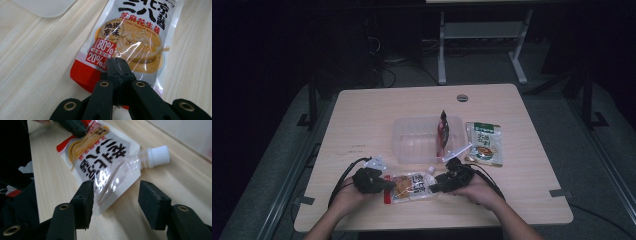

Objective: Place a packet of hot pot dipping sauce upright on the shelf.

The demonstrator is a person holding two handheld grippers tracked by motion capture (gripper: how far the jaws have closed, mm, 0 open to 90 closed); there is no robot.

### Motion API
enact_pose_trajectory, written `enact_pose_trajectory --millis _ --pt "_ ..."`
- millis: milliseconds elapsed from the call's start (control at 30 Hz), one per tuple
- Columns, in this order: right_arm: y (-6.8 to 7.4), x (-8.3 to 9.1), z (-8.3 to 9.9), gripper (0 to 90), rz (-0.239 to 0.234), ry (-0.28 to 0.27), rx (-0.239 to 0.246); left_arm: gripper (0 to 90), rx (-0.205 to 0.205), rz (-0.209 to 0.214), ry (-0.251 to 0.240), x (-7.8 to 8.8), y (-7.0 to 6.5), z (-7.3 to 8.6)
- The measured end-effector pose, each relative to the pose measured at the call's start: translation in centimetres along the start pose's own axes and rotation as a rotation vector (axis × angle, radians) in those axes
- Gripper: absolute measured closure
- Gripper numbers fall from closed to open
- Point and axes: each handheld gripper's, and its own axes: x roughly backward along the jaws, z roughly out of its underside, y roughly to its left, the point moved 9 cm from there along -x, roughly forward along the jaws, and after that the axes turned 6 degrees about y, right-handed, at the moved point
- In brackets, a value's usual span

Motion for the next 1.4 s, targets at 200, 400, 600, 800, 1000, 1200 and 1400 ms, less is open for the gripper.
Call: enact_pose_trajectory --millis 200,400,600,800,1000,1200,1400 --pt "-0.1 -0.7 -0.6 52.8 -0.03 0.0 -0.011 90.0 -0.006 0.002 0.002 0.0 0.0 0.0" --pt "-0.1 -0.8 -0.6 57.5 -0.052 -0.01 -0.03 90.0 -0.003 0.009 -0.003 0.0 0.1 0.0" --pt "-0.1 -1.2 -0.7 66.9 -0.093 -0.016 -0.047 90.0 0.002 0.012 -0.009 0.0 0.0 0.0" --pt "0.5 -1.7 -0.8 70.3 -0.132 -0.006 -0.044 90.0 0.002 0.017 -0.009 0.0 0.1 0.0" --pt "0.9 -1.6 -1.1 84.7 -0.15 -0.035 -0.03 90.0 -0.007 0.015 -0.007 0.0 0.1 0.0" --pt "1.7 -1.1 -1.4 89.1 -0.159 -0.067 0.048 90.0 -0.009 0.014 -0.009 0.0 0.1 0.0" --pt "3.4 -0.1 -2.2 90.0 -0.218 -0.118 0.098 90.0 -0.025 0.009 -0.005 -0.1 -0.1 -0.2"
